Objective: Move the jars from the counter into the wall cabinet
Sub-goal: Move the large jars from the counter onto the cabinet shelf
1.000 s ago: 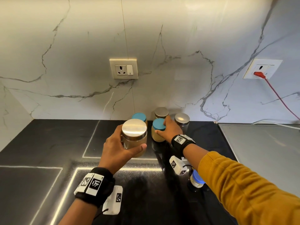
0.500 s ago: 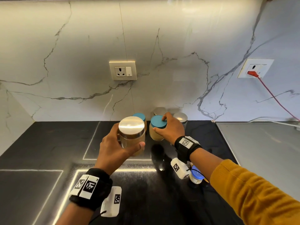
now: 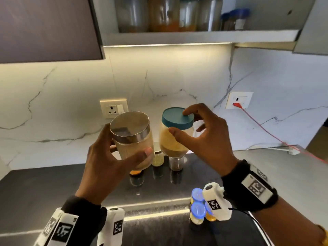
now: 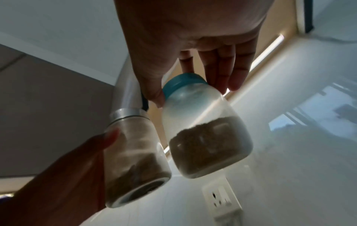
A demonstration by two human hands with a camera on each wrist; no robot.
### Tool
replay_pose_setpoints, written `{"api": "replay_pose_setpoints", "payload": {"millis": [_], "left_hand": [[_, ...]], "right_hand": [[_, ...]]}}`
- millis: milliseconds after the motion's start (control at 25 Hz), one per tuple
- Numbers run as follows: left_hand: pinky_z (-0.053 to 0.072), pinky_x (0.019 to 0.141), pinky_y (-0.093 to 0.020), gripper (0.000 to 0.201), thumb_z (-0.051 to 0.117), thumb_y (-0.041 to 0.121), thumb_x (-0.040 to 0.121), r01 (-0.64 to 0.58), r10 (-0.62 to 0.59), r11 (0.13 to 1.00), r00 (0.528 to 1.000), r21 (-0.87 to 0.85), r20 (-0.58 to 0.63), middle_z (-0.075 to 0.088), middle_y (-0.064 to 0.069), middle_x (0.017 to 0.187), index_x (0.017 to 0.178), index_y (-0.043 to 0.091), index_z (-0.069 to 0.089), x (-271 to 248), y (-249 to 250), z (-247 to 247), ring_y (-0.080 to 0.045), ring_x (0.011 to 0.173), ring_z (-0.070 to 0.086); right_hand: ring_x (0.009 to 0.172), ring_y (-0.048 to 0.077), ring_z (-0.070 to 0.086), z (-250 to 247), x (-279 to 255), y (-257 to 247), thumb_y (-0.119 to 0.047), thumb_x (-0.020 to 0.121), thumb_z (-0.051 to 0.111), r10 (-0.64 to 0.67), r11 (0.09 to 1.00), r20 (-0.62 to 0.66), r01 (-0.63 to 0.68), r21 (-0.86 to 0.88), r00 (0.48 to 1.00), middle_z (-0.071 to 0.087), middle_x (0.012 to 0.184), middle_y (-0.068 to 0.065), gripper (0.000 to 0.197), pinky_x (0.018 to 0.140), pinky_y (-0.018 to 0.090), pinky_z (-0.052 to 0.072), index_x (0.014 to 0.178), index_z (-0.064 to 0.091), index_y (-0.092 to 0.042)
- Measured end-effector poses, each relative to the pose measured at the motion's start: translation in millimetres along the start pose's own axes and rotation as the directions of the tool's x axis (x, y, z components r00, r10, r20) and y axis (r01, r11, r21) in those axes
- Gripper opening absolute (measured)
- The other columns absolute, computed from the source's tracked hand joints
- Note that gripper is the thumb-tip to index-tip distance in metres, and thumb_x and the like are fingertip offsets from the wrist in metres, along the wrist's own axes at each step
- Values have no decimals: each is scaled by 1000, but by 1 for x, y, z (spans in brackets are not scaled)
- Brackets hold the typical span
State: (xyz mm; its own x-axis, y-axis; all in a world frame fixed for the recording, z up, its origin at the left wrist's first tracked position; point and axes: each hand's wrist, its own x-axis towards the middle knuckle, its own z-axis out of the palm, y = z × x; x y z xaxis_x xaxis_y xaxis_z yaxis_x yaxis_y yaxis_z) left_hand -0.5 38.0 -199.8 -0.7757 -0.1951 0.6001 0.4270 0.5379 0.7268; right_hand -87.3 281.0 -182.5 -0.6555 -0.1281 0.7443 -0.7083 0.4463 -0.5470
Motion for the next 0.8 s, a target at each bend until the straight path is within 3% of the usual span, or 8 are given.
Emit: {"api": "replay_pose_setpoints", "payload": {"millis": [120, 240, 360, 520, 600, 680, 800], "left_hand": [[51, 83, -22, 81, 77, 72, 60, -84, 85, 996, 996, 10, -18, 62, 40, 119, 130, 43, 50, 19, 41, -1, 9, 109, 62], [49, 80, -18, 83, 69, 84, 55, -162, 165, 985, 985, 57, -49, 57, 48, 112, 127, 48, 47, 38, 87, -8, 14, 105, 60], [50, 75, -19, 75, 66, 87, 54, -219, 225, 973, 971, 70, -85, 63, 40, 109, 119, 52, 52, 56, 137, -17, 11, 99, 63], [52, 72, -21, 75, 64, 84, 62, -281, 285, 959, 944, 44, -164, 70, 25, 109, 124, 42, 57, 96, 183, -22, 7, 94, 67], [55, 78, -25, 82, 62, 86, 63, -279, 284, 959, 942, 53, -181, 69, 19, 116, 130, 38, 56, 120, 197, -21, 3, 98, 67], [57, 84, -33, 89, 62, 87, 62, -250, 256, 967, 951, 55, -172, 68, 13, 121, 134, 34, 54, 142, 204, -19, -8, 104, 67], [56, 89, -37, 93, 67, 84, 66, -167, 172, 985, 980, 53, -103, 64, 8, 128, 139, 30, 49, 170, 207, -13, -15, 109, 64]], "right_hand": [[106, 8, 68, -44, 20, -31, -47, 76, 89, -28, 996, -60, 33, 80, 998, 71, 112, -18, 51, 73, 22, 56, 115, 63, -27], [104, 8, 69, -86, 42, -63, -45, 73, 88, -83, 988, -132, 99, 121, 988, 72, 108, -20, 47, 71, 26, 55, 110, 65, -27], [97, 9, 71, -121, 67, -95, -47, 73, 86, -166, 975, -169, 187, 118, 972, 73, 104, -17, 43, 65, 29, 56, 104, 65, -25], [85, 16, 74, -158, 112, -123, -46, 77, 88, -199, 967, -211, 226, 114, 957, 76, 97, -7, 43, 64, 28, 57, 101, 67, -19], [81, 16, 75, -172, 137, -129, -46, 78, 88, -174, 976, -188, 194, 100, 967, 78, 93, 0, 47, 67, 34, 62, 106, 68, -14], [77, 16, 76, -183, 164, -130, -49, 79, 86, -121, 986, -133, 134, 95, 984, 78, 88, 4, 49, 64, 33, 61, 109, 67, -14], [87, 28, 77, -188, 207, -126, -56, 79, 84, -54, 997, -72, 58, 54, 996, 78, 94, 10, 53, 67, 41, 65, 110, 66, -17]]}}
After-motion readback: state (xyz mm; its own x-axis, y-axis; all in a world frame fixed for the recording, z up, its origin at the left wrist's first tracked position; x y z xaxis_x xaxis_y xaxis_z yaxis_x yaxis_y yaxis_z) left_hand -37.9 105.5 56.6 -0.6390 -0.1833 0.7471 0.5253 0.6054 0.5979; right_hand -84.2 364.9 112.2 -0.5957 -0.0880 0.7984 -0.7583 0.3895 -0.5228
